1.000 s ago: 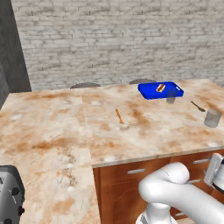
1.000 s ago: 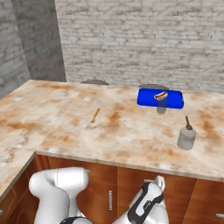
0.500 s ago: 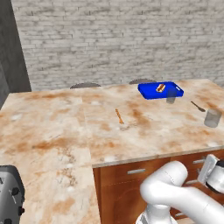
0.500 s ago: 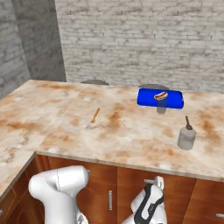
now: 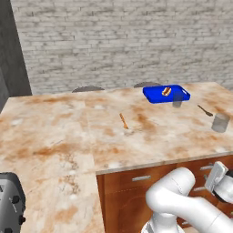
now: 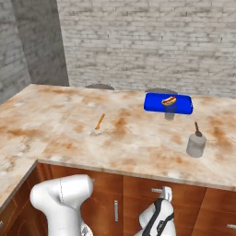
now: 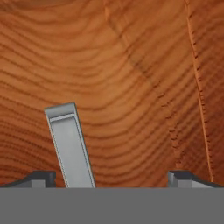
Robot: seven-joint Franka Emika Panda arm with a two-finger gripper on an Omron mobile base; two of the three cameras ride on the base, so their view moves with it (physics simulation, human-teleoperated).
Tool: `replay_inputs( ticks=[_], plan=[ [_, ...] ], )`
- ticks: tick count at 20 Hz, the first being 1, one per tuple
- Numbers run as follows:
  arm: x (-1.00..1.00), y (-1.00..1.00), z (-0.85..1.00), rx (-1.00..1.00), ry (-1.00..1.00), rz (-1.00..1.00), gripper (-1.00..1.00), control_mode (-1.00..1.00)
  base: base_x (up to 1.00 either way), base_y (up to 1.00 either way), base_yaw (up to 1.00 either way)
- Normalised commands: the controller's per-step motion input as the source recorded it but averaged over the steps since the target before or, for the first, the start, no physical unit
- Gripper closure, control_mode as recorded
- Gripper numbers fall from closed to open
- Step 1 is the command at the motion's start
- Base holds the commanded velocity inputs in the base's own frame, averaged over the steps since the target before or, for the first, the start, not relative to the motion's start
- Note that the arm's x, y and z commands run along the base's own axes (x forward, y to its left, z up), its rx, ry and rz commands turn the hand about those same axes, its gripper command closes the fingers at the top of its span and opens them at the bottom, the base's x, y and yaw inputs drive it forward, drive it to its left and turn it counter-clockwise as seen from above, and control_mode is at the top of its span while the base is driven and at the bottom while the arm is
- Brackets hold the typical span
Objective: Take the tongs from the drawer on the right and place them on the dining counter next to the tray containing the hot dog.
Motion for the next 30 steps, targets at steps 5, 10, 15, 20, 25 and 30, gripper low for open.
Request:
replay_inputs(
  ticks=[5,10,15,20,25,30],
  plan=[
    [0.25,0.00,-0.08,0.00,0.00,-0.02,1.00,-1.00,0.00,0.00,0.00],
    [0.12,0.00,-0.01,0.00,0.00,-0.03,1.00,-1.00,0.00,0.00,0.00],
    [0.21,0.00,-0.08,0.00,-0.03,-0.05,1.00,-1.00,0.00,0.00,0.00],
    [0.03,0.04,-0.17,0.00,-0.15,-0.03,1.00,-1.00,0.00,0.00,0.00],
    [-0.38,0.01,-0.02,0.00,-0.07,0.00,1.00,-1.00,0.00,0.00,0.00],
    [-0.58,0.00,0.00,0.00,0.00,0.00,1.00,-1.00,0.00,0.00,0.00]
  ],
)
